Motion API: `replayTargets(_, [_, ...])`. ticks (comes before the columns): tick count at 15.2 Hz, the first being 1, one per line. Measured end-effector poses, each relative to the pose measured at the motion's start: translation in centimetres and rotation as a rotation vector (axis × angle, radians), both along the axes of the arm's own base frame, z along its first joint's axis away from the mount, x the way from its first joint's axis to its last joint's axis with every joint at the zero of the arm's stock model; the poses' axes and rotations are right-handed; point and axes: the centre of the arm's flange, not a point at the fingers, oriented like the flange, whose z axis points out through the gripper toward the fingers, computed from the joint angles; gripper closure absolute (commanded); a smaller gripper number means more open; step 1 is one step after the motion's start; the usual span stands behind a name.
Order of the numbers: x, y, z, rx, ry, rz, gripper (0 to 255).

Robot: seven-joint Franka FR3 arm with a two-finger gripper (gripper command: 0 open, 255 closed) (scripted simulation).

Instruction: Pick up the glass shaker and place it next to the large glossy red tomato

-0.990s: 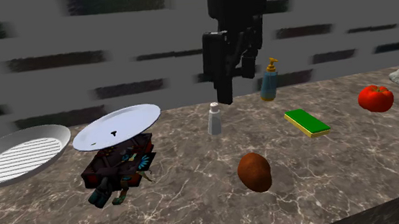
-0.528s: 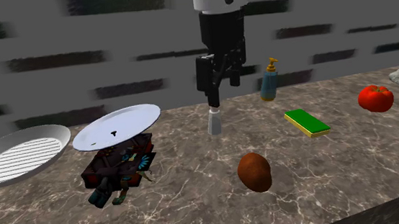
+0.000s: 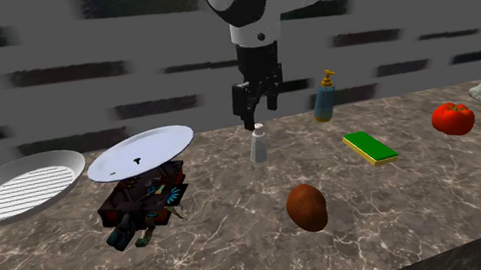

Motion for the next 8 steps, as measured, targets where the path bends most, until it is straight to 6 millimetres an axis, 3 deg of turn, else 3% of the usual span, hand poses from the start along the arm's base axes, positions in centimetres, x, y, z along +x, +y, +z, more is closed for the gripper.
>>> replayTargets(8, [5.5,-6.4,-5.3,-0.004,-0.011,-0.032,0])
